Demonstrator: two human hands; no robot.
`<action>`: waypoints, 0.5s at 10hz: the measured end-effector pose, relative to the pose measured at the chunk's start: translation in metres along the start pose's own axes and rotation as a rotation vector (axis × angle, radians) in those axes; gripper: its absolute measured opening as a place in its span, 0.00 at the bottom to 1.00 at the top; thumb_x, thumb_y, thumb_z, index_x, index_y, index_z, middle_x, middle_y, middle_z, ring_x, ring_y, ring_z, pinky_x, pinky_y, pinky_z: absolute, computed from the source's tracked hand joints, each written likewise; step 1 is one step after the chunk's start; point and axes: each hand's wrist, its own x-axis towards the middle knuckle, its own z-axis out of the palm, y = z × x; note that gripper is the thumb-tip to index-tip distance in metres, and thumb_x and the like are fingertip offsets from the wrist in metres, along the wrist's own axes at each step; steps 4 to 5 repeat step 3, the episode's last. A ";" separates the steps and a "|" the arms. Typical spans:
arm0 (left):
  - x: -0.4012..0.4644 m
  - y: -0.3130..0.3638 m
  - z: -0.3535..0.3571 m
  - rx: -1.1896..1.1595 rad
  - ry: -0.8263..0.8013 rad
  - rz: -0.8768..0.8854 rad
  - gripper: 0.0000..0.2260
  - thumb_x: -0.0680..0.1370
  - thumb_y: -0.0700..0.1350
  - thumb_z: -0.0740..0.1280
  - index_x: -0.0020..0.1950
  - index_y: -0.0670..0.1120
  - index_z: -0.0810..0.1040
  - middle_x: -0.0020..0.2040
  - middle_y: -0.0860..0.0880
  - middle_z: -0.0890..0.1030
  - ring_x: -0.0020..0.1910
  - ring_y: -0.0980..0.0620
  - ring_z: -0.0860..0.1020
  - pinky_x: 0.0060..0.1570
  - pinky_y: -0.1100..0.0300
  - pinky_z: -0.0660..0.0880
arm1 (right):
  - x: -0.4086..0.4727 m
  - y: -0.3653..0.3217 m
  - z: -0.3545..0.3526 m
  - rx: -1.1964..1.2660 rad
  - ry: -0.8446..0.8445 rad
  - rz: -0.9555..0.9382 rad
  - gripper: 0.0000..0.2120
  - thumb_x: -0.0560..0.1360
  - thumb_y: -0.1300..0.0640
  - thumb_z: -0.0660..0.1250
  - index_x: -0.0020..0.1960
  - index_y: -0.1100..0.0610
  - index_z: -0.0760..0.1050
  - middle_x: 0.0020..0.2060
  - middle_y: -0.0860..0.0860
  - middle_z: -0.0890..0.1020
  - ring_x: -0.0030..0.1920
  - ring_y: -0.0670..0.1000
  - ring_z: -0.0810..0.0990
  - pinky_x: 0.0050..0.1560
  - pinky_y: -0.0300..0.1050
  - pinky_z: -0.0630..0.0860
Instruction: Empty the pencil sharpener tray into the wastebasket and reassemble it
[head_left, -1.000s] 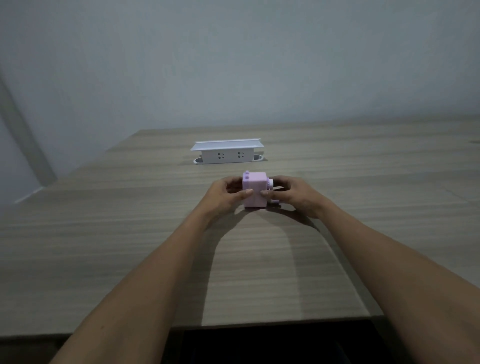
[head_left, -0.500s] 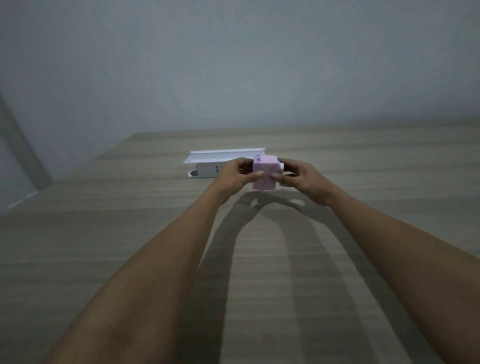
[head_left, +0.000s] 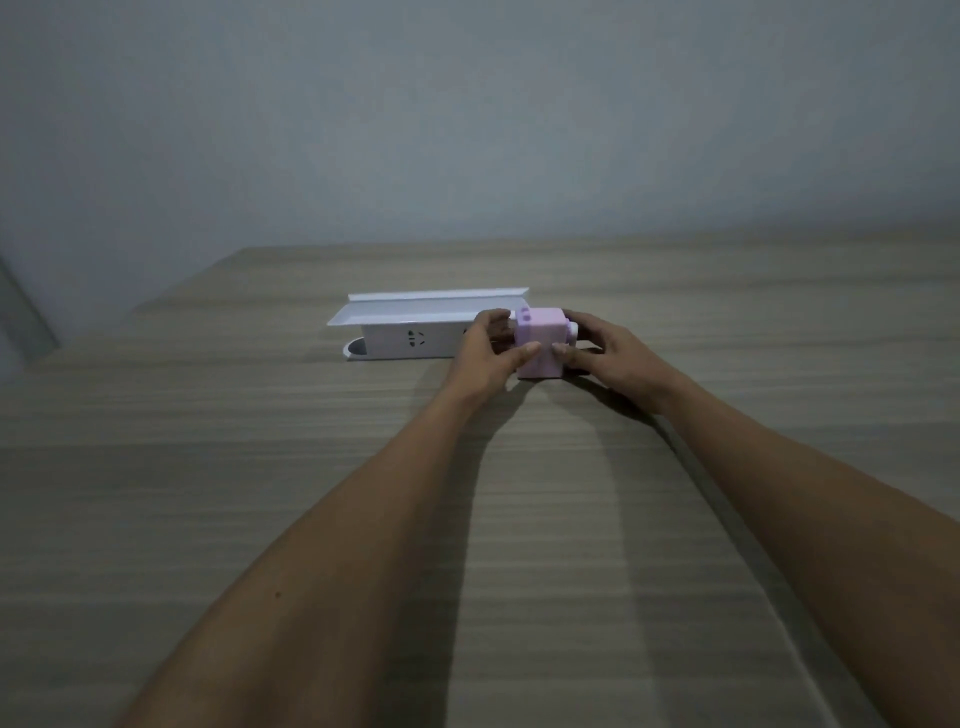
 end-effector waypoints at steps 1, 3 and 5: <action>-0.003 -0.001 0.001 -0.027 0.004 -0.020 0.32 0.76 0.36 0.74 0.76 0.39 0.63 0.69 0.36 0.75 0.60 0.46 0.77 0.62 0.51 0.78 | -0.001 -0.001 0.001 -0.002 -0.001 0.010 0.28 0.78 0.62 0.71 0.76 0.56 0.69 0.67 0.56 0.79 0.61 0.53 0.82 0.51 0.38 0.82; -0.014 0.016 -0.008 0.089 -0.046 -0.046 0.39 0.75 0.38 0.75 0.81 0.44 0.57 0.72 0.35 0.72 0.68 0.41 0.75 0.66 0.46 0.75 | -0.006 -0.016 0.000 -0.160 0.080 0.080 0.39 0.76 0.57 0.74 0.80 0.62 0.59 0.74 0.57 0.72 0.68 0.57 0.78 0.63 0.47 0.78; -0.014 0.016 -0.008 0.089 -0.046 -0.046 0.39 0.75 0.38 0.75 0.81 0.44 0.57 0.72 0.35 0.72 0.68 0.41 0.75 0.66 0.46 0.75 | -0.006 -0.016 0.000 -0.160 0.080 0.080 0.39 0.76 0.57 0.74 0.80 0.62 0.59 0.74 0.57 0.72 0.68 0.57 0.78 0.63 0.47 0.78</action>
